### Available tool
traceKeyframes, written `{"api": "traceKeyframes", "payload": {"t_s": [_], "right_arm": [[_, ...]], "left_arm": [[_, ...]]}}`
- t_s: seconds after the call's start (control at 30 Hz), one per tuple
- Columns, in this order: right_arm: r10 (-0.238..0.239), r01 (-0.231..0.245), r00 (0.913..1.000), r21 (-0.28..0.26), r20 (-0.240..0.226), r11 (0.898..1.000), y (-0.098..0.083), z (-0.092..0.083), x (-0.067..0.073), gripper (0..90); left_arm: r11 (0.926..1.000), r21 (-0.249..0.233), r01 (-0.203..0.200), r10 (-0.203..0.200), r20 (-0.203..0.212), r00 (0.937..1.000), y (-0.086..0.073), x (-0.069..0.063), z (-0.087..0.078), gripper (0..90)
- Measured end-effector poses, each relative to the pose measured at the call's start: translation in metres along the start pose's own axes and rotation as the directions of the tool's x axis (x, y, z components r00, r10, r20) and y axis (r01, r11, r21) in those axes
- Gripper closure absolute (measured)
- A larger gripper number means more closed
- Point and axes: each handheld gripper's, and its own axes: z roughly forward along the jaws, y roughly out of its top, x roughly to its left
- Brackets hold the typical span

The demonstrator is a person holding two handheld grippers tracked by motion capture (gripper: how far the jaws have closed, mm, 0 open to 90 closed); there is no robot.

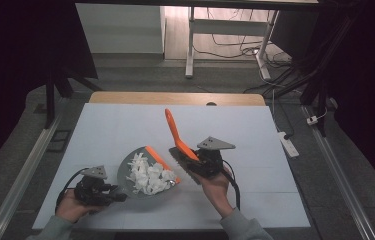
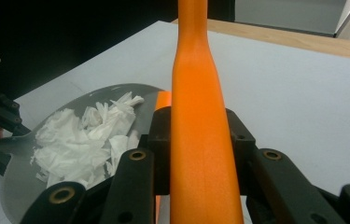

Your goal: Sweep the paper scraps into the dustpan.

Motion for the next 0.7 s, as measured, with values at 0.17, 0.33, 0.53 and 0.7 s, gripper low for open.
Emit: {"api": "traceKeyframes", "payload": {"t_s": [0.17,0.33,0.53,0.7], "right_arm": [[0.0,0.0,1.0,-0.014,-0.002,1.0,0.002,-0.006,-0.006,69.9],[0.001,-0.001,1.0,-0.031,-0.001,1.0,0.004,-0.015,-0.015,69.9],[-0.007,0.006,0.9999,-0.049,-0.008,0.999,0.006,-0.027,-0.027,69.9],[-0.014,0.013,0.9996,-0.052,-0.024,0.999,0.002,-0.038,-0.037,69.9]], "left_arm": [[0.9997,-0.02,0.012,-0.012,-0.019,0.9997,0.0,0.0,-0.002,61.7],[0.9982,-0.051,0.031,-0.033,-0.04,0.9986,0.0,0.0,-0.003,61.7],[0.9959,-0.073,0.052,-0.057,-0.069,0.996,0.003,-0.003,-0.002,61.7],[0.9898,-0.107,0.094,-0.102,-0.075,0.9919,0.004,-0.005,-0.001,61.7]]}}
